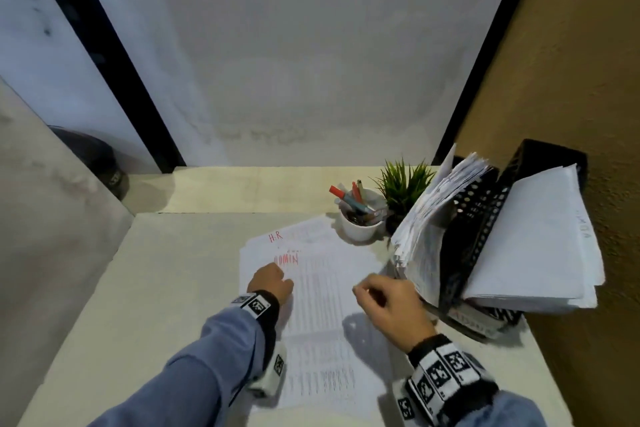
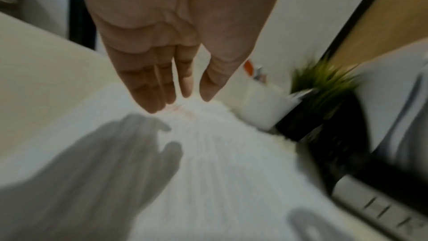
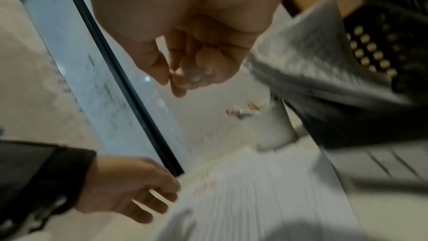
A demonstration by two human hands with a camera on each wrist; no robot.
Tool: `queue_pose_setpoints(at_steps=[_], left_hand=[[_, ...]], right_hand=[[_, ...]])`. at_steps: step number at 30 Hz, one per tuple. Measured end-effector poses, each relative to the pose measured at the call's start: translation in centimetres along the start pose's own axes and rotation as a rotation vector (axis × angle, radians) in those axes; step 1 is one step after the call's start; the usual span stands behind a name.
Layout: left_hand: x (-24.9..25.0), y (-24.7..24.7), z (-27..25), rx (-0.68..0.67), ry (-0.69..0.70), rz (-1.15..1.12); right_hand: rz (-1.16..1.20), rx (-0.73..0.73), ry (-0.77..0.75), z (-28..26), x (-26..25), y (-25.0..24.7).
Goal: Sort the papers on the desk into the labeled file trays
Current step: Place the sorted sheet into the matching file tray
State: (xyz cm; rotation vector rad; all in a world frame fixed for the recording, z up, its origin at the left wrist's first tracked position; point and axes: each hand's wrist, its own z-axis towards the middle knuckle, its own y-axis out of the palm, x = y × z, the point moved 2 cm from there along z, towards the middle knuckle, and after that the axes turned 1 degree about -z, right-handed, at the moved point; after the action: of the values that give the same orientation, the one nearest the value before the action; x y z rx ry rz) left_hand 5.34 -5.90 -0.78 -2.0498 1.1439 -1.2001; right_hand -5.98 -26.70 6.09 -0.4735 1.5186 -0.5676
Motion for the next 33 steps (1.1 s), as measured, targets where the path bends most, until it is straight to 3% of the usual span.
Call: queue_pose_setpoints(at_steps=[2, 4, 11, 17, 22, 25, 28, 31, 33], left_hand=[[-3.7, 1.2, -0.8, 0.010, -0.152, 0.047], [-5.7, 2.1, -1.8, 0.056, -0.251, 0.022], [-7.6, 3.8, -2.7, 0.094, -0.259, -0.344], [-7.8, 3.8, -3.7, 0.238, -0.075, -0.413], [-7.9, 2.6, -4.8, 0.259, 0.070, -0.484], [-8.0, 2.3, -5.0, 0.297, 0.066, -0.641], [-8.1, 2.5, -4.2, 0.186, 0.030, -0.796], [-7.7, 2.6, -3.8, 0.076, 0.023, -0.856], [-7.4, 2.5, -3.5, 0.090, -0.021, -0.801]], right_hand=[[-0.118, -0.120, 0.191, -0.3, 3.1, 3.8], [-0.157, -0.098, 0.377, -0.3, 5.7, 6.1], [-0.037, 0.072, 0.631, -0.4, 8.2, 8.8], [0.102, 0.069, 0.741, -0.4, 8.3, 8.1], [0.077, 0.011, 0.749, 0.0, 8.2, 7.0], [0.196, 0.107, 0.773, -0.1, 8.0, 7.4], [0.249, 0.246, 0.703, 0.3, 8.5, 7.7], [0.542, 0.245, 0.666, 1.1, 8.5, 7.5], [0.571, 0.233, 0.726, 1.2, 8.6, 7.5]])
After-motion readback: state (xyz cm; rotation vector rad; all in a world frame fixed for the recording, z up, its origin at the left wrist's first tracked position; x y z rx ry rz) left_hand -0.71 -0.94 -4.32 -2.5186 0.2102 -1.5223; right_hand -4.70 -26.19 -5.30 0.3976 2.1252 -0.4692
